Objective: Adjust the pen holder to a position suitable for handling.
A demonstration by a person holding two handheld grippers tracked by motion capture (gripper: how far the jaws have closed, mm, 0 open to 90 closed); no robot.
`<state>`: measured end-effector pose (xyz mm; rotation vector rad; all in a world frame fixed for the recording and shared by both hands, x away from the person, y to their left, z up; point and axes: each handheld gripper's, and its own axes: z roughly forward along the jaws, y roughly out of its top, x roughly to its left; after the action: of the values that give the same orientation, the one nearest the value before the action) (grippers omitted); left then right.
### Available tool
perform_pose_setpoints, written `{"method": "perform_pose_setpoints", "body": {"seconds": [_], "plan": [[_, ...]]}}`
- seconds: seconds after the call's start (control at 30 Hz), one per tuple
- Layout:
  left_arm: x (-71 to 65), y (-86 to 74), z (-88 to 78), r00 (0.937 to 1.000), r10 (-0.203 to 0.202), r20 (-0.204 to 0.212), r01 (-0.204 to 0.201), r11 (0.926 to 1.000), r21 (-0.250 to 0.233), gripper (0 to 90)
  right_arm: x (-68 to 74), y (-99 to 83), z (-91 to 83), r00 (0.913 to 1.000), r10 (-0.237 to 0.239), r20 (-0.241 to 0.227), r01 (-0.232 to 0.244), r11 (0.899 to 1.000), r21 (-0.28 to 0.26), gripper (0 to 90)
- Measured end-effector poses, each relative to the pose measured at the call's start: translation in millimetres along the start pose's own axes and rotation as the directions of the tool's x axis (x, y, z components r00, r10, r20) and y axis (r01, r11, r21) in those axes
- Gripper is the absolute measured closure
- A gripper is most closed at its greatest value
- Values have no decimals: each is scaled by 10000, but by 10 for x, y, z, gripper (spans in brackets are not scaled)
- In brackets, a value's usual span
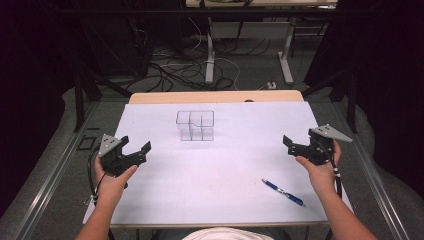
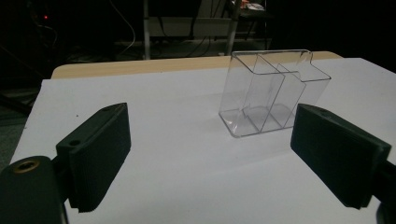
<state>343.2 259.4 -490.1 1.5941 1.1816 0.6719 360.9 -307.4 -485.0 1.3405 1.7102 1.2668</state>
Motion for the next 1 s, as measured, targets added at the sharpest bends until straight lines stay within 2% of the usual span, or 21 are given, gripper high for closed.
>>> {"method": "perform_pose_setpoints", "body": {"seconds": [0.1, 0.13, 0.23, 0.4, 0.57, 0.6, 0.83, 1.0], "plan": [[-6, 0, 23, 9999, -112, -36, 112, 9999, 27, 157, 12, -21, 14, 10000, 36, -32, -35, 9999, 126, 6], [-9, 6, 33, 9999, -109, -37, 110, 9999, 52, 157, 17, -20, 6, 10000, -11, -24, 12, 9994, 333, 9], [-15, 21, 59, 9999, -102, -21, 102, 9999, 72, 161, 38, -35, 34, 10000, -45, -58, 45, 9999, 94, 20], [-11, 95, 129, 9999, -97, -84, 97, 9999, 90, 182, 56, -41, 34, 9999, -103, -26, 103, 9998, 156, 37], [-2, 151, 157, 9997, -225, -102, 225, 9997, -26, 229, 53, -52, 42, 10000, -81, 27, 81, 9999, 74, 53], [-2, 190, 170, 9993, -368, -23, 368, 9993, -37, 244, 45, -56, 42, 9999, -113, -33, 113, 9999, 116, 56], [-2, 323, 259, 9992, -390, 17, 390, 9992, 1, 355, 33, -71, 18, 9999, -87, 70, 87, 9999, 71, 64], [-11, 401, 347, 9992, -396, 36, 396, 9992, 101, 386, 41, -78, 26, 9998, -188, 81, 187, 9997, 164, 65]]}}
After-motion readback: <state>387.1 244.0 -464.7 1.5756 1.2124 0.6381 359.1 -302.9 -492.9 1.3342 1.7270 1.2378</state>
